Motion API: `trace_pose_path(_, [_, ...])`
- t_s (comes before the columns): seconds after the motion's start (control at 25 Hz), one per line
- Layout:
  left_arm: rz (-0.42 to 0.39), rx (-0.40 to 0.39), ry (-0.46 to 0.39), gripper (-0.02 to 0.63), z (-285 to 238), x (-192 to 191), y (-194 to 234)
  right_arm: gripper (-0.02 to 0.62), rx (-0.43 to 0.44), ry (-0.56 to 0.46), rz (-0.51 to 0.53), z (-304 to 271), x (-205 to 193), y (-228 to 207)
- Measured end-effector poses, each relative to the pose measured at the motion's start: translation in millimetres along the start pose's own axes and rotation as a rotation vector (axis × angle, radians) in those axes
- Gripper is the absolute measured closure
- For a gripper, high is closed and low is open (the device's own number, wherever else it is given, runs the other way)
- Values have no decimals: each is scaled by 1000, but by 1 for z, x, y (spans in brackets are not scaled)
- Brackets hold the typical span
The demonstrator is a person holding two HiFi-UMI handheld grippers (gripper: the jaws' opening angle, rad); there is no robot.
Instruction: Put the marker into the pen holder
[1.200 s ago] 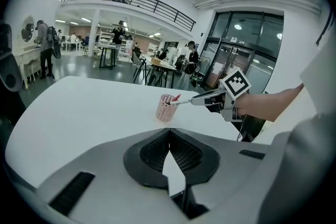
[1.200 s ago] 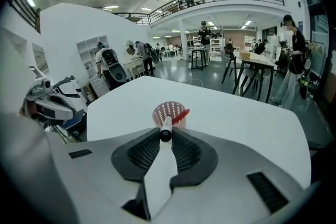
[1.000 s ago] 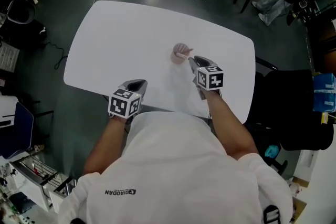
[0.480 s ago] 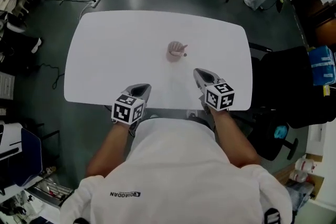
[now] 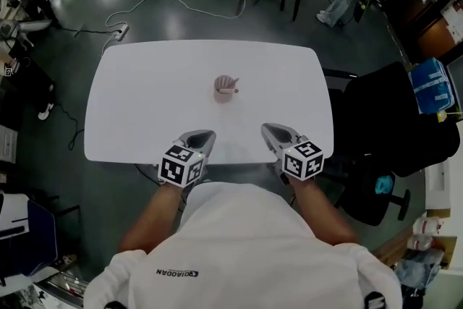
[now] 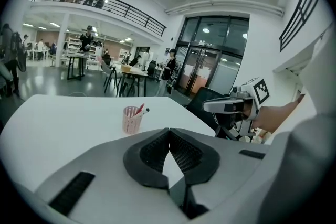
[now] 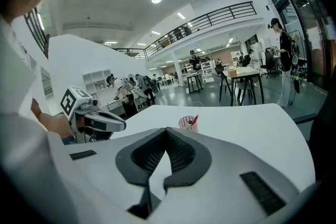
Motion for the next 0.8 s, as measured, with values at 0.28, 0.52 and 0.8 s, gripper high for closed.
trace_pose_path(0.28, [49,21,-19,578,-7,-15,-69,577,63,6,30,68,-21,9])
trace_pose_path(0.52, [16,26,-26,578,-12,-29,-144,577,80,-16,11,132,-50,8])
trace_pose_path(0.8, [0,64,-3,578,-4,-58,-203,577,103,-25,0,190,-83,15])
Point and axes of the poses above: the fingertips, and each gripper's own axes: z backward along the fingers, y to its left, x out of its top, the point moved 2 cm from there along z, backward along the fingers, and after that the axes turned 2 degrees about -y, right-handed, at the moved point
